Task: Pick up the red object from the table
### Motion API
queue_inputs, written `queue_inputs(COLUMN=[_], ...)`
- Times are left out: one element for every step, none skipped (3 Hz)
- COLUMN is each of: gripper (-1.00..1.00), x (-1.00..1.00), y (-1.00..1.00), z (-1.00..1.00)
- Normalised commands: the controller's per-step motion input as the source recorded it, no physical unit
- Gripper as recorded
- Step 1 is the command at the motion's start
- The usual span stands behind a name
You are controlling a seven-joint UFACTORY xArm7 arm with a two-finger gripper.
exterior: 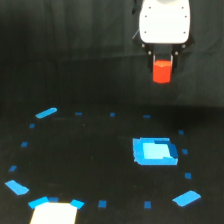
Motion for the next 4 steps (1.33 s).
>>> queue_inputs(gripper=[-1.00,-1.00,-1.00,-1.00], x=[0.08,0.14,0.32,0.52], y=[0.15,-0.51,0.05,-0.08], z=[0.38,0.00,0.66,0.23])
